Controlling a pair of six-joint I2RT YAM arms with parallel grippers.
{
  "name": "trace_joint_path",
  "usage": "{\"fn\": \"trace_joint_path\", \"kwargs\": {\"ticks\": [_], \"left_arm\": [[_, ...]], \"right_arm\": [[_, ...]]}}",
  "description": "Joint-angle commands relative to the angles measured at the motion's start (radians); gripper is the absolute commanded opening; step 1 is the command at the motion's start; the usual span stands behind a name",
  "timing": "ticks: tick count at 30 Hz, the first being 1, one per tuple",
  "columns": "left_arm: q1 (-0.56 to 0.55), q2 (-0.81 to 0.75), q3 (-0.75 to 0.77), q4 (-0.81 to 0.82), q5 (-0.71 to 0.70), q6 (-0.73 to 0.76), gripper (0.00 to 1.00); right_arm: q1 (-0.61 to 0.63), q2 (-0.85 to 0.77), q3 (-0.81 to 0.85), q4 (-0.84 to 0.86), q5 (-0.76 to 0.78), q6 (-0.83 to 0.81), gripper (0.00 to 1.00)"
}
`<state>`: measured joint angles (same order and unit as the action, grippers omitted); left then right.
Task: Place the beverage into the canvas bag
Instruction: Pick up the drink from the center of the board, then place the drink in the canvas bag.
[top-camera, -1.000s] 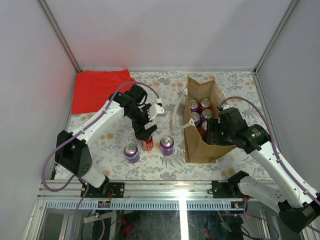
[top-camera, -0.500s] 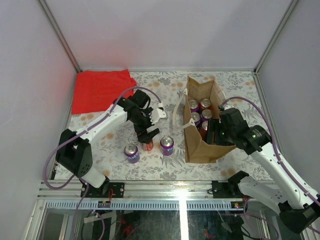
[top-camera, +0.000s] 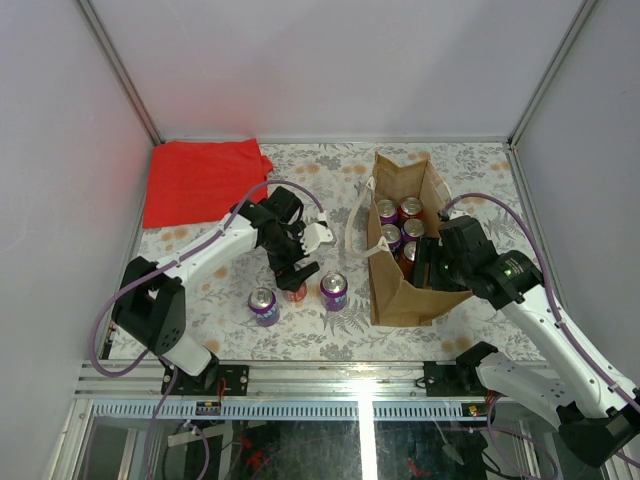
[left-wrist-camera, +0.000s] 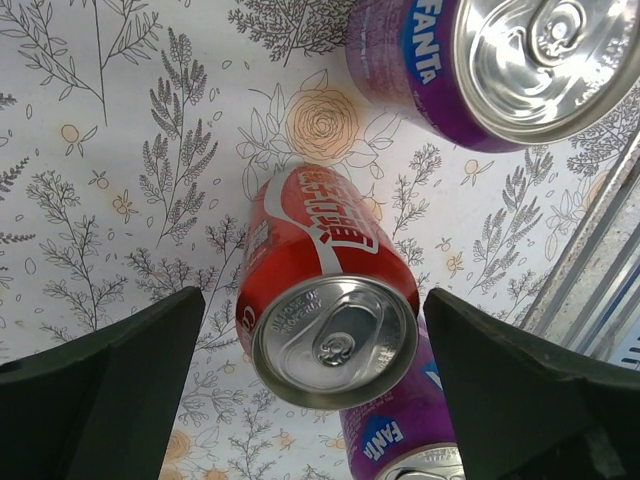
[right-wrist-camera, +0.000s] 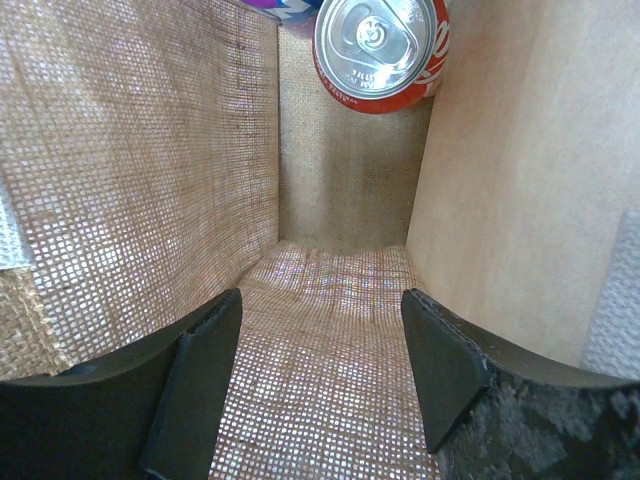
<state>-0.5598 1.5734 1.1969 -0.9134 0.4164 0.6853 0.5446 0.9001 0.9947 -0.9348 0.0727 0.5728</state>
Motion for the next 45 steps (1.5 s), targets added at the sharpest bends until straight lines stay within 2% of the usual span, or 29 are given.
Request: {"fn": "trace_joint_path", "kwargs": {"ticks": [1, 4, 5, 6, 10, 11, 12, 13, 20, 30, 38, 45], "left_arm": [[-0.007, 0.011, -0.011, 0.06, -0.035, -0.012, 0.86], [-0.008, 0.015, -0.007, 0.073, -0.037, -0.022, 0.73], [-0.008, 0.017, -0.004, 0.074, -0.037, -0.025, 0.66], [-0.008, 0.02, 0.0, 0.072, -0.037, -0.026, 0.57], [-0.008, 0.022, 0.01, 0.049, -0.041, -0.027, 0.07], [-0.008, 0.021, 0.012, 0.042, -0.043, -0.028, 0.0], [-0.009, 0.019, 0.017, 0.034, -0.043, -0.026, 0.0], [-0.008, 0.014, 0.021, 0.028, -0.042, -0.026, 0.0], [0.01, -0.023, 0.115, 0.013, -0.058, -0.028, 0.0], [0.071, 0.009, 0.429, 0.128, -0.074, -0.111, 0.0], [0.094, 0.128, 0.801, 0.264, -0.049, -0.349, 0.0], [0.057, 0.202, 0.99, 0.354, 0.057, -0.519, 0.0]], "right_arm": [[0.008, -0.016, 0.011, -0.072, 0.032, 0.013, 0.73], [0.009, -0.018, 0.013, -0.071, 0.039, 0.015, 0.73], [0.009, -0.019, 0.014, -0.071, 0.039, 0.015, 0.72], [0.009, -0.019, 0.016, -0.071, 0.041, 0.016, 0.73], [0.009, -0.014, 0.033, -0.066, 0.046, 0.014, 0.75], [0.009, -0.012, 0.041, -0.063, 0.047, 0.013, 0.85], [0.009, -0.01, 0.05, -0.06, 0.048, 0.009, 0.99], [0.009, -0.01, 0.058, -0.052, 0.05, 0.005, 1.0], [0.009, -0.013, 0.153, 0.001, 0.084, -0.018, 0.99], [0.009, 0.03, 0.341, 0.06, 0.196, -0.064, 0.99], [0.009, 0.009, 0.34, 0.059, 0.291, -0.045, 0.99], [0.009, -0.008, 0.331, 0.015, 0.397, -0.007, 1.0]]}}
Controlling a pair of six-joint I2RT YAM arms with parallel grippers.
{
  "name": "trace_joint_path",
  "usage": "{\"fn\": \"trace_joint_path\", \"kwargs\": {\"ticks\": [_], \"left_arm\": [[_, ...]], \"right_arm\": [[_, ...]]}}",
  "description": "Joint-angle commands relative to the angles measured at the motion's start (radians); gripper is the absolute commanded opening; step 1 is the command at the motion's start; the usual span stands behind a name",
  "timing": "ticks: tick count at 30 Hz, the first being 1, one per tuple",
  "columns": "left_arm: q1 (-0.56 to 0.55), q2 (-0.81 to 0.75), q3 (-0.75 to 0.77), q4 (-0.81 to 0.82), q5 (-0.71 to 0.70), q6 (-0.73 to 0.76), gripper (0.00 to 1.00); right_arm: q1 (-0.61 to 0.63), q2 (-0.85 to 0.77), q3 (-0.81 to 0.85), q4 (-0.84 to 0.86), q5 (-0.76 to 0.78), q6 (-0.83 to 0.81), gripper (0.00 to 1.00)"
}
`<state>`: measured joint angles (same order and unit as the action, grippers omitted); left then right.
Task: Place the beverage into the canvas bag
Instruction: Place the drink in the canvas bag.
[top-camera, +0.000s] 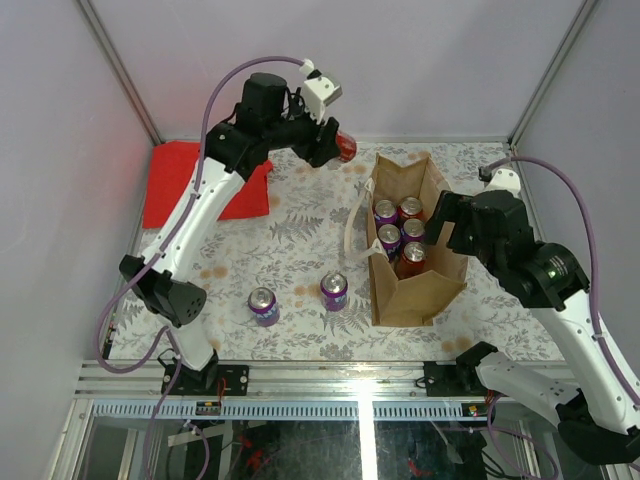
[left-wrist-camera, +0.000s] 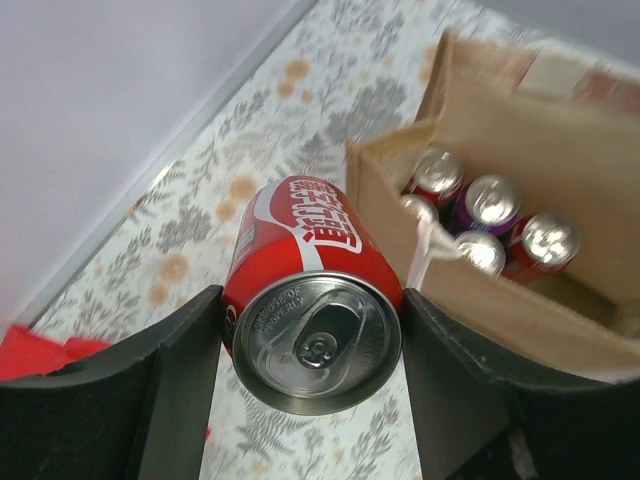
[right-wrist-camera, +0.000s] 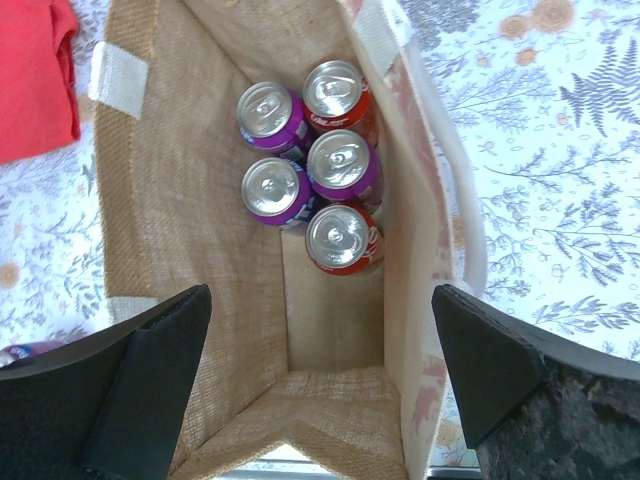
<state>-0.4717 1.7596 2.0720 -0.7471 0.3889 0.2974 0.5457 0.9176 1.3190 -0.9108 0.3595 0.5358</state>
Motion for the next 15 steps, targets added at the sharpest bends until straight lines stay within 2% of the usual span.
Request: {"fn": "trace_joint_path", "kwargs": {"ticks": [1, 7, 15], "left_arm": [[-0.042, 0.025, 0.131, 0.205, 0.089, -0.144, 0.0], [-0.142, 0.085, 0.204, 0.253, 0.115, -0.163, 0.0], [-0.263, 0.133, 0.129, 0.154, 0.151, -0.05, 0.0]], "right_arm": [[0.008, -0.032, 0.004, -0.008, 0.138, 0.033, 0.99], [0.008, -0.067, -0.015, -0.039, 0.19, 0.068, 0.99], [0.008, -0.114, -0.009, -0.1, 0.223, 0.102, 0.99]]}}
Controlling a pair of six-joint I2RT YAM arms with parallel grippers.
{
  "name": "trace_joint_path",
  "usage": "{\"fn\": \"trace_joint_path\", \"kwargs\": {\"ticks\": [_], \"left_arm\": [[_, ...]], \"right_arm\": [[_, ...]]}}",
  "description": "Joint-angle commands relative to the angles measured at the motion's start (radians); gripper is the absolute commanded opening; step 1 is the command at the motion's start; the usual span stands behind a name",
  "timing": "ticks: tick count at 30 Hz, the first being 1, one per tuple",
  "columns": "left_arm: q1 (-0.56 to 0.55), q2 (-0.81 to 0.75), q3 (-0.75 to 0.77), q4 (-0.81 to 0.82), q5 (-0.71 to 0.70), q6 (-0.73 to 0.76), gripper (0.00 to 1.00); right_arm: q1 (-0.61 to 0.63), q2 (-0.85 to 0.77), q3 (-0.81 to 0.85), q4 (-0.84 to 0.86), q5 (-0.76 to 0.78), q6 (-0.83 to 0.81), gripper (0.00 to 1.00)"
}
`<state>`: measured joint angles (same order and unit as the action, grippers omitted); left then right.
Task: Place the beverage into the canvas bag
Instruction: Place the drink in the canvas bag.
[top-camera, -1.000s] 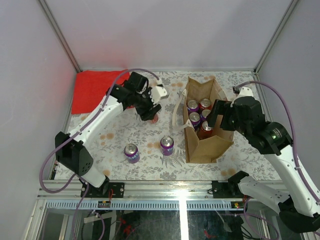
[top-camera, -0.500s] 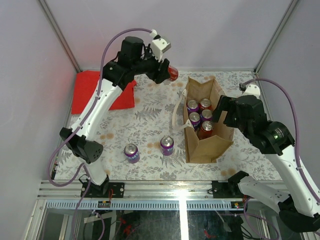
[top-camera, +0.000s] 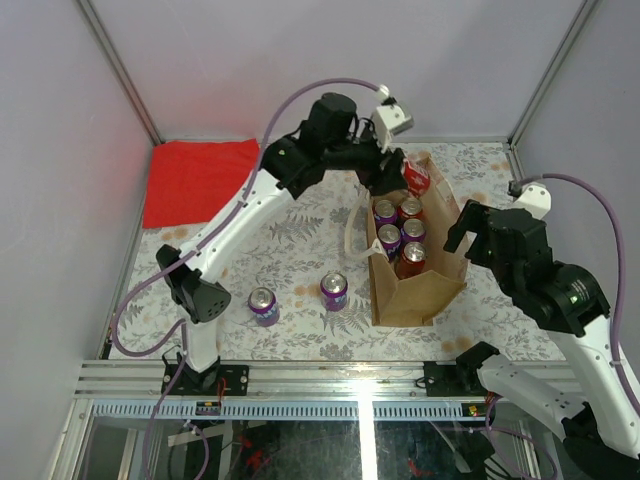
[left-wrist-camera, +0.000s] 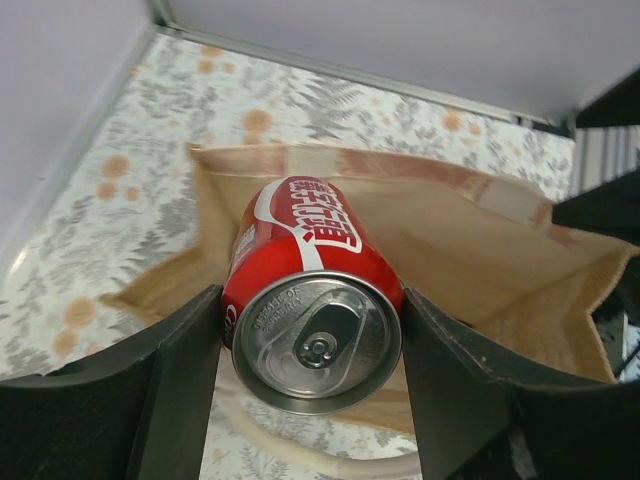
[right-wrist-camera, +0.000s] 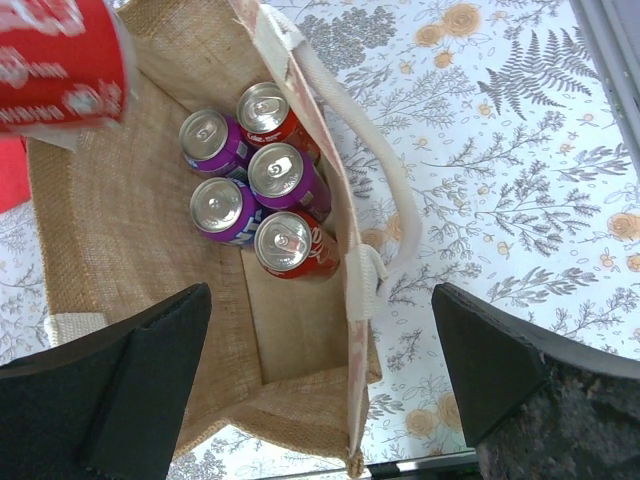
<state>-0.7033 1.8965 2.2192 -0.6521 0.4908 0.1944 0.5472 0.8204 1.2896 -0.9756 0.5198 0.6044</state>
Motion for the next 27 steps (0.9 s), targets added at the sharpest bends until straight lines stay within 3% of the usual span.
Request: {"fn": "trace_joint_path", "kwargs": {"ticks": [1, 13, 27], "left_arm": [[-0.037, -0.001, -0.038, 0.051, 0.056, 0.059, 0.0], [-0.16, 0.081, -0.127, -0.084, 0.009, 0.152, 0.0], [-0.212, 0.153, -0.069, -0.167, -0.125, 0.204, 0.0]], "right_arm": [[0.007, -0.02, 0.028, -0.047, 0.067, 0.038, 0.99], [0.007, -0.055, 0.066, -0.128, 0.082, 0.003, 0.99], [0.007, -0.087, 0.071, -0.159, 0.115, -0.05, 0.99]]}}
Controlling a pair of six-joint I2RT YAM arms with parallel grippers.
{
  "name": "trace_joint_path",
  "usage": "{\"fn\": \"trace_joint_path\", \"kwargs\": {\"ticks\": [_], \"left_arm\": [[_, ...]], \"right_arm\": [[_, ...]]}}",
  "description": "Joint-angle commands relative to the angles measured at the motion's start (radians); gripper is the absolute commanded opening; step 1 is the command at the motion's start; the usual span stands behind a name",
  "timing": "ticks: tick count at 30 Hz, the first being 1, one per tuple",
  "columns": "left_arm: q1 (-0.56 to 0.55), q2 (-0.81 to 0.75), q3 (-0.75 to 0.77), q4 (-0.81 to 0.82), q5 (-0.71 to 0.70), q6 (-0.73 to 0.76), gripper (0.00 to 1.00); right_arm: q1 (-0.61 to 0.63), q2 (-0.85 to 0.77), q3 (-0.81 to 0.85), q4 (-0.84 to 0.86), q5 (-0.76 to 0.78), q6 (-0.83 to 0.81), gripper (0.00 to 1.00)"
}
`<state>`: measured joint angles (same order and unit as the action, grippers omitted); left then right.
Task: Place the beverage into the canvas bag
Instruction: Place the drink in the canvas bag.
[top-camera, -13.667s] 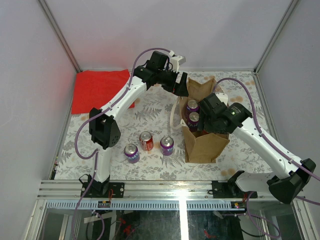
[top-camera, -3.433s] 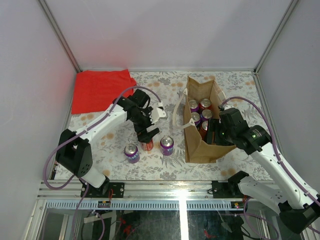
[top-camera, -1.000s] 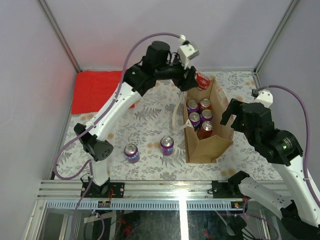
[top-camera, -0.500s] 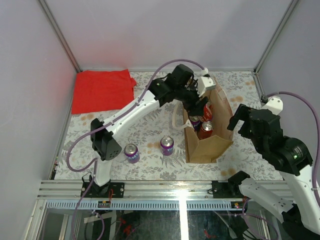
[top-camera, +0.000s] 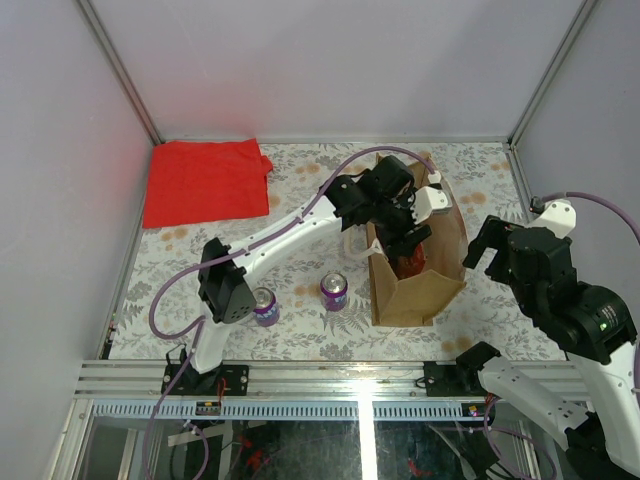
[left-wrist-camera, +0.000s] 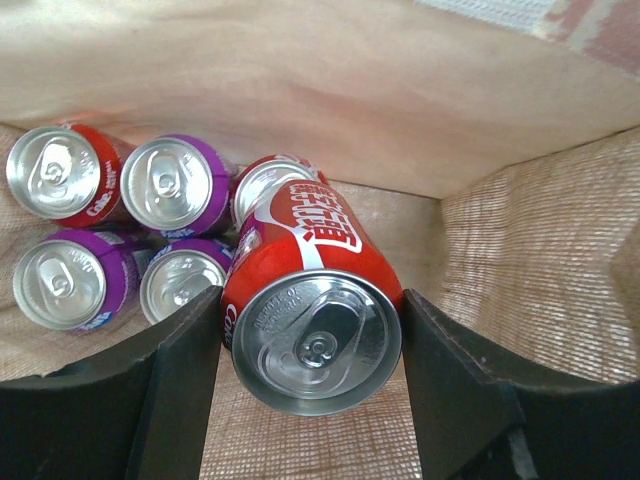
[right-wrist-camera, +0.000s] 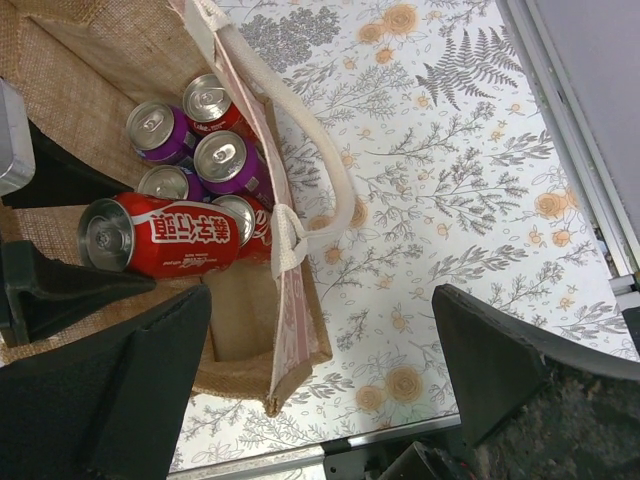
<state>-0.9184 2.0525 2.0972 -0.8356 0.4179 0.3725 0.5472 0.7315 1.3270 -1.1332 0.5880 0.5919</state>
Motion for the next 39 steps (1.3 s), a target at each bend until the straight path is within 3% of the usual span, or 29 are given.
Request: {"fn": "trace_joint_path", "kwargs": {"ticks": [1, 17, 39], "left_arm": [[0.004, -0.007, 0.049, 0.016, -0.057, 0.023, 0.0], [0.009, -0.102, 0.035, -0.011, -0.146, 0.044, 0.0], [0.011, -0.096, -0.041, -0.167, -0.047, 0.117, 0.0]], "right_arm": [[0.007, 0.004, 0.034, 0.003, 0.047, -0.043, 0.99], [0.007, -0.018, -0.016, 0.026, 0.034, -0.022, 0.99], [0.007, -0.036, -0.046, 0.022, 0.024, -0.004, 0.99]]}}
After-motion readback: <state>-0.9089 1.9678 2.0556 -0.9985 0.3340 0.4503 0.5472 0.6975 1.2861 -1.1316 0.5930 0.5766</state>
